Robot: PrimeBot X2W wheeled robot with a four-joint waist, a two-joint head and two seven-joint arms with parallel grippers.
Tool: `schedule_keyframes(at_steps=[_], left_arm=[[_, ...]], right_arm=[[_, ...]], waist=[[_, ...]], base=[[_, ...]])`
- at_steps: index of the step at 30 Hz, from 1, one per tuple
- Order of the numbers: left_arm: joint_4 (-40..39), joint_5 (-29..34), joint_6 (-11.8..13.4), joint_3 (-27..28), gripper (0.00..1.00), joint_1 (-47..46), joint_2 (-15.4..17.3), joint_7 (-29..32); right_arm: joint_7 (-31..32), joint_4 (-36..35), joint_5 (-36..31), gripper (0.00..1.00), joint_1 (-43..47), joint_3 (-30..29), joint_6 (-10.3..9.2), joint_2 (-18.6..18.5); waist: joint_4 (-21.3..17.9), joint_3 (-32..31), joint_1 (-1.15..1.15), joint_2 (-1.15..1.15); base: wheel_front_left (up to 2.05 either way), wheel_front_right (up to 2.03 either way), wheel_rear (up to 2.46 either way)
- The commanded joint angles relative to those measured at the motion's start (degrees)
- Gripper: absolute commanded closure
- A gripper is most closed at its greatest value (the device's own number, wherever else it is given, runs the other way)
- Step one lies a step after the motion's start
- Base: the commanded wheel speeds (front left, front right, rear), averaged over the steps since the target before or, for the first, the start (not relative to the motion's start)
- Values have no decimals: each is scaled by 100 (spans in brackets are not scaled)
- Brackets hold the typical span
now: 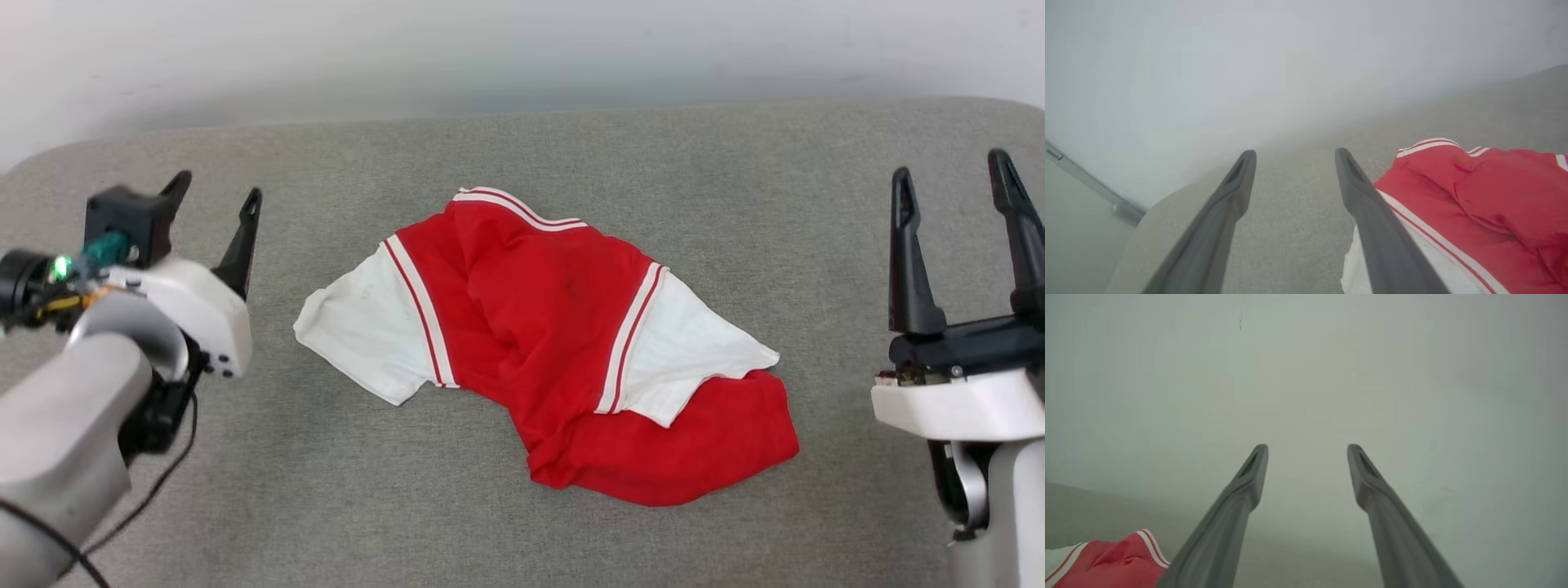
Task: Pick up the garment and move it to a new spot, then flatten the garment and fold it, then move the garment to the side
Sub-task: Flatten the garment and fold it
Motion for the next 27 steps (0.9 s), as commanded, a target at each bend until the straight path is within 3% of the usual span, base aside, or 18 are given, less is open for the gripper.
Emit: schedule_keyframes(at_steps=[1, 3, 7, 10, 13, 19, 27], left_arm=[[-160, 34, 179, 94, 0, 210, 17, -63], [-537, 110, 574, 344, 0, 559, 73, -113], [-1570, 762, 1378, 1354, 0, 1425, -31, -126], [-2160, 1345, 1733, 2053, 0, 2181, -278, -117], [-2553, 1874, 1907, 2664, 0, 2903, -594, -117], [-2935, 2672, 1801, 3690, 0, 3944, -1280, -118], [-3132, 3441, 1340, 4517, 0, 4702, -2187, -118]], right_arm=[[-13, 105, -42, 0, -116, 62, -2, -125], [-13, 323, -61, 0, -278, 176, -2, -342], [-13, 852, 78, 0, -666, 509, -2, -834], [186, 1268, 354, 0, -989, 898, -3, -1225], [723, 1521, 743, 0, -1387, 1393, -3, -1703], [2566, 1857, 2030, 0, -2050, 2585, -3, -2600], [5198, 1803, 4076, 0, -2761, 4398, -3, -3696]], waist=[[38, -30, 1, 0], [79, -49, 1, 0], [175, -48, 1, 0], [271, -59, 1, 0], [343, -43, 1, 0], [485, -3, 1, 0], [600, 264, 1, 0]], base=[[0, 0, 0], [0, 0, 0], [0, 0, 0], [0, 0, 0], [0, 0, 0], [0, 0, 0], [0, 0, 0]])
